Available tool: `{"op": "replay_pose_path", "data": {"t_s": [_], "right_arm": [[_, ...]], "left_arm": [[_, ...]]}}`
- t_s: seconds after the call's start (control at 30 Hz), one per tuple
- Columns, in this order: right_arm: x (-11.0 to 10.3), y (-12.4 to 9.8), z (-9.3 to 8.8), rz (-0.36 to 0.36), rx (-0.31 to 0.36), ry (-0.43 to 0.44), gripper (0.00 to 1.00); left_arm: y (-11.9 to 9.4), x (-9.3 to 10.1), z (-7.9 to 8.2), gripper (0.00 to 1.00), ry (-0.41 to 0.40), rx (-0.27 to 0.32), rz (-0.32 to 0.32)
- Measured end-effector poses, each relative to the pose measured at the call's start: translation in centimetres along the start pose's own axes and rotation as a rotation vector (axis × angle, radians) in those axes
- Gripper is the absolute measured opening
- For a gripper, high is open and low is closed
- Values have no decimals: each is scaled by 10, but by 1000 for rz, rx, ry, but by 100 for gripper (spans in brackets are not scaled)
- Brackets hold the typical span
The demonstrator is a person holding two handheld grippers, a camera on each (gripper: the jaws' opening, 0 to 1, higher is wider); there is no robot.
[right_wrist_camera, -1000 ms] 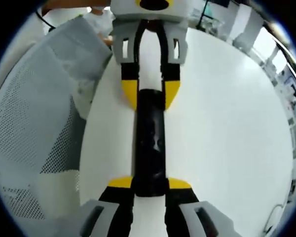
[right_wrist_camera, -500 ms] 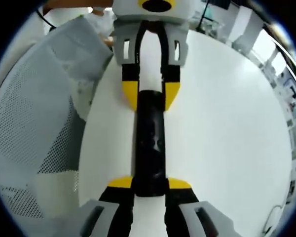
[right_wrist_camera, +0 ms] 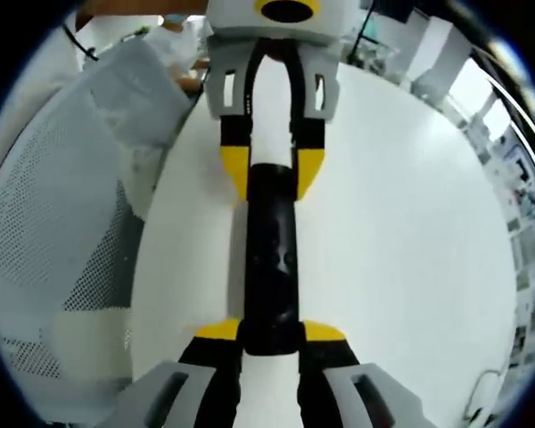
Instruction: Press the specified remote control buttons in sequence, fully releasing each button before pressing the next.
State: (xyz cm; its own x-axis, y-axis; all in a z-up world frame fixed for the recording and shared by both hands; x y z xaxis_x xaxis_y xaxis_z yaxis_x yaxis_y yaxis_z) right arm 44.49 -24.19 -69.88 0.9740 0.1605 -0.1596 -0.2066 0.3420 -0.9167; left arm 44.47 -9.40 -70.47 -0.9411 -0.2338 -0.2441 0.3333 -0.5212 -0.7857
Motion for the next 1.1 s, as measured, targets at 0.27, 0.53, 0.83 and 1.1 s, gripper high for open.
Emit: {"op": "replay_pose_path", "data": {"t_s": [0.27,0.53,0.83,1.1], "right_arm": [[16,-10,0,-27,23,3,20],[34,-18,-1,-48,32,-1,20],[58,-16,-5,-54,39,-1,20],[87,-17,-6,-69,48,-5,20]], "left_arm": [[-1,-20,6,23,9,3,14],[5,-37,9,23,13,2,24],[18,-60,6,23,23,-10,18],[29,-88,3,23,32,-26,21]]}}
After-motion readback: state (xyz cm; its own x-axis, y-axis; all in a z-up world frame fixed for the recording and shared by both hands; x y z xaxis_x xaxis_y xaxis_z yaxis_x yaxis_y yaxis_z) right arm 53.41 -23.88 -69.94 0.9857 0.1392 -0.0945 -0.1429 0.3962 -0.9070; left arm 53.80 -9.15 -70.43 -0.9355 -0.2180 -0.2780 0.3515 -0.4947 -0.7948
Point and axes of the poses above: the point that each gripper's makers call its tool centre point, and the gripper's own axes: y roughly forward along the fingers, x roughly to its right, z roughly out of its top, the point moved 7 cm from there along -y, roughly backward along the fingers, and after that the axes turned 15 degrees about z, right-handed, at the moved point
